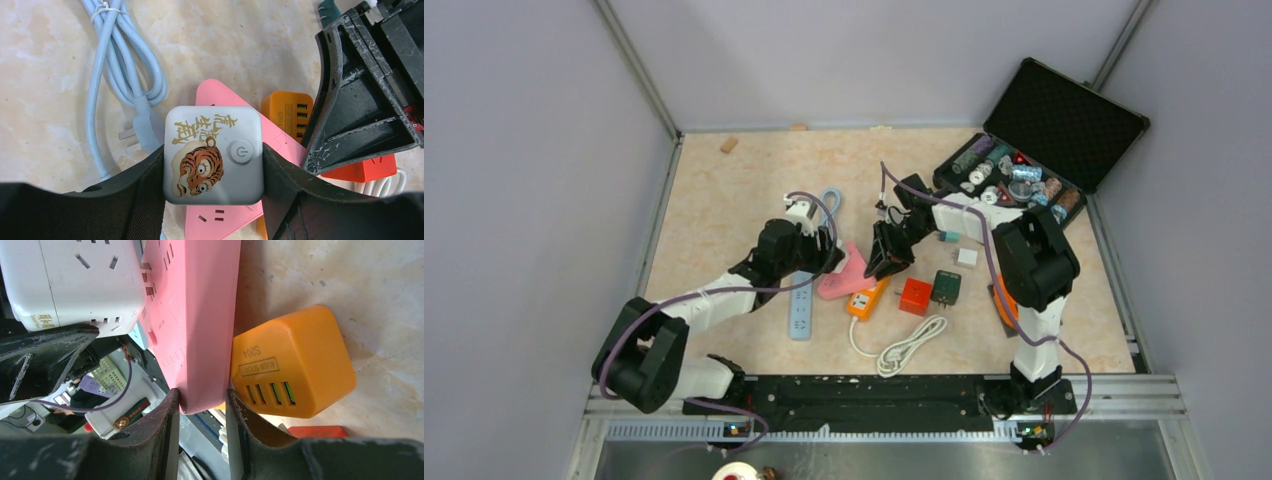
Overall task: Insert the plug
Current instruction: Insert the plug into the socket.
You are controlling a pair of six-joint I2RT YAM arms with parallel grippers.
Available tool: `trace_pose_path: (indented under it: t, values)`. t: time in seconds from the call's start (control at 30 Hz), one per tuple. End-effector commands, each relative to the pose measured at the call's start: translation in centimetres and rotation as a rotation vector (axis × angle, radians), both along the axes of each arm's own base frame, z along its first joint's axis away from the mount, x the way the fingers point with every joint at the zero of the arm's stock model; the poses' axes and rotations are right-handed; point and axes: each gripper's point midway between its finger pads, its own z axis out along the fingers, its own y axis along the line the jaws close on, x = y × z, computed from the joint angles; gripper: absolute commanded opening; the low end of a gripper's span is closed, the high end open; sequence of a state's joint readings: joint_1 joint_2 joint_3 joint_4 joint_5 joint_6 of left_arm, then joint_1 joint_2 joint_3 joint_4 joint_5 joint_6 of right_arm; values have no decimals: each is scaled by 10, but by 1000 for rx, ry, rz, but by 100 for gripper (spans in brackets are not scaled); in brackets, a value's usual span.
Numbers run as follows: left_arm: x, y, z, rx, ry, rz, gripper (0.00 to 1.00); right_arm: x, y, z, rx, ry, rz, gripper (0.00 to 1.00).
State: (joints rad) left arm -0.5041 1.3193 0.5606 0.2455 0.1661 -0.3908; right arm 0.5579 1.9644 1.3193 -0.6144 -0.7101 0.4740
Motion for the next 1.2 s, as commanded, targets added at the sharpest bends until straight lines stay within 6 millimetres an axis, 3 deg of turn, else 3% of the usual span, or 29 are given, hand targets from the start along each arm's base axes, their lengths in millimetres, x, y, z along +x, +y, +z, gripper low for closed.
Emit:
trace_pose_path:
  t: [0.0, 0.27, 0.47, 0.63, 0.73, 0.93, 1.17]
  values:
    - [-69, -2, -71, 23, 322, -97, 0, -22, -43, -71, -300, 36, 36, 0]
    - [-85, 4, -104, 65, 393, -61, 0, -2, -31, -36, -259, -49, 14, 0]
    - [-89, 14, -108, 113, 382, -34, 0, 15, -16, -6, -189, -110, 17, 9]
    - [-92, 16, -106, 125, 366, -16, 0, 30, -1, 28, -103, -181, 5, 44]
    - [-95, 15, -108, 146, 361, -13, 0, 39, 7, 50, -50, -229, -11, 56]
    - [-103, 15, -112, 153, 361, -10, 0, 52, 22, 76, 29, -246, -43, 57]
    - [-106, 16, -119, 167, 372, 3, 0, 57, 30, 90, 75, -262, -53, 63]
